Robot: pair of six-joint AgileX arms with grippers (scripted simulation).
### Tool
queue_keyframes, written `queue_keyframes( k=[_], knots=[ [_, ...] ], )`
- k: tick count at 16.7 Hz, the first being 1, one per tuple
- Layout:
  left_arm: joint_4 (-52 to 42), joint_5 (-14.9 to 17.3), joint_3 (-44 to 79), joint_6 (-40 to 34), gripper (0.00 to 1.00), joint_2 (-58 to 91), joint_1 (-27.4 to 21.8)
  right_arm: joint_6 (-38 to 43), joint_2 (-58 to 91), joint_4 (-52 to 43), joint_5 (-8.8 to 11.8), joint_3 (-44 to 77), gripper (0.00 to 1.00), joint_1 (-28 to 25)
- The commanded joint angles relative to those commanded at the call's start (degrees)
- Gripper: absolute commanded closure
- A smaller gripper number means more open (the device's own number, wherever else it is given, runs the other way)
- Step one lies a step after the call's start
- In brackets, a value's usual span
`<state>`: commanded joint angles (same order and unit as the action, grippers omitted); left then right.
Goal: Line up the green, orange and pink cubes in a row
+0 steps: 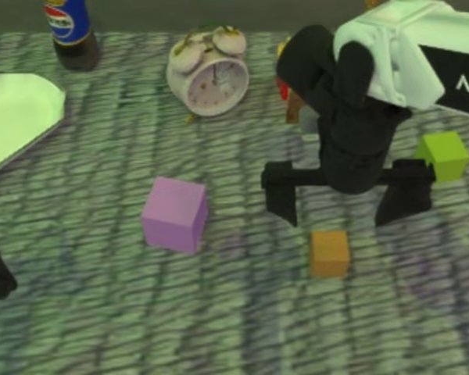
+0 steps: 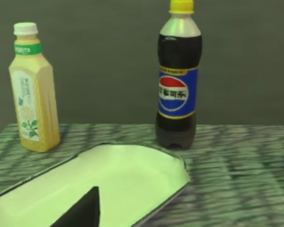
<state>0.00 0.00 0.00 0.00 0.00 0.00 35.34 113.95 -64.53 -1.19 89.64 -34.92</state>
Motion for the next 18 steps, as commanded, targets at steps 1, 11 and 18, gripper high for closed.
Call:
queue_keyframes(
  k=[1,11,18],
  knots=[
    [0.0,0.0,0.0,0.0,0.0,0.0,0.0,-0.7,0.5,-0.3,0.0,0.7,0.0,0.6],
    [0.0,0.0,0.0,0.0,0.0,0.0,0.0,-30.8,17.4,-9.7,0.6,25.0,0.0,22.0],
    [0.0,0.0,0.0,0.0,0.0,0.0,0.0,-39.3,21.8,-12.0,0.9,32.6,0.0,29.0]
  ],
)
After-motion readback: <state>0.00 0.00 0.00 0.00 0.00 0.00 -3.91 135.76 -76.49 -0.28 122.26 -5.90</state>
